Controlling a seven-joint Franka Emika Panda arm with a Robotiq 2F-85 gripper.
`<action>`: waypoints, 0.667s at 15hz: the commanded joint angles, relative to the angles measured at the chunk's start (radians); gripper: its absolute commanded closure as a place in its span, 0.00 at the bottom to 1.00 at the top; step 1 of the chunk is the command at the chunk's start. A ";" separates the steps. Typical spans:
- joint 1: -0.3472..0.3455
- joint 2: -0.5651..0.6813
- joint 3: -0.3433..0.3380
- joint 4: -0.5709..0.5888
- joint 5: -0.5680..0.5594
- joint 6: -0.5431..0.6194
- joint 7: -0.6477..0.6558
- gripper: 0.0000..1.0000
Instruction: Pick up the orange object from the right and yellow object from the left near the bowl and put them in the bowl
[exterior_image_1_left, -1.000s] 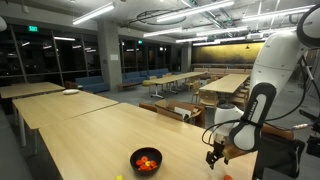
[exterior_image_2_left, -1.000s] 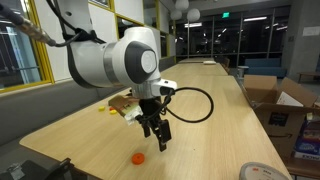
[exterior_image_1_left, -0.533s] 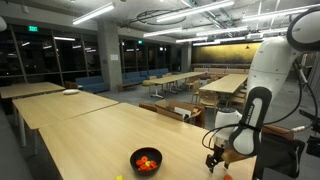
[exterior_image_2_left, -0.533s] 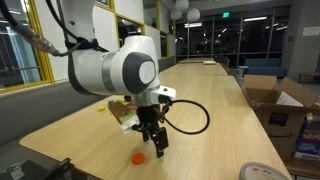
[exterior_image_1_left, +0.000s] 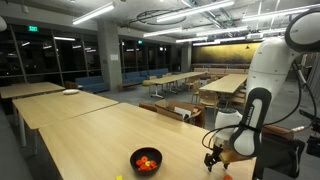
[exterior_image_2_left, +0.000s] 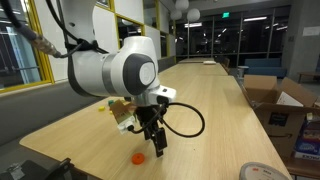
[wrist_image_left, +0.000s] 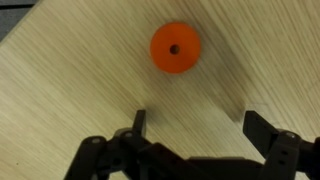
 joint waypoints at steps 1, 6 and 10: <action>0.036 -0.007 -0.028 0.000 -0.045 0.006 0.093 0.00; 0.073 -0.003 -0.028 0.000 -0.114 0.011 0.219 0.00; 0.096 -0.004 -0.028 0.000 -0.213 0.006 0.342 0.00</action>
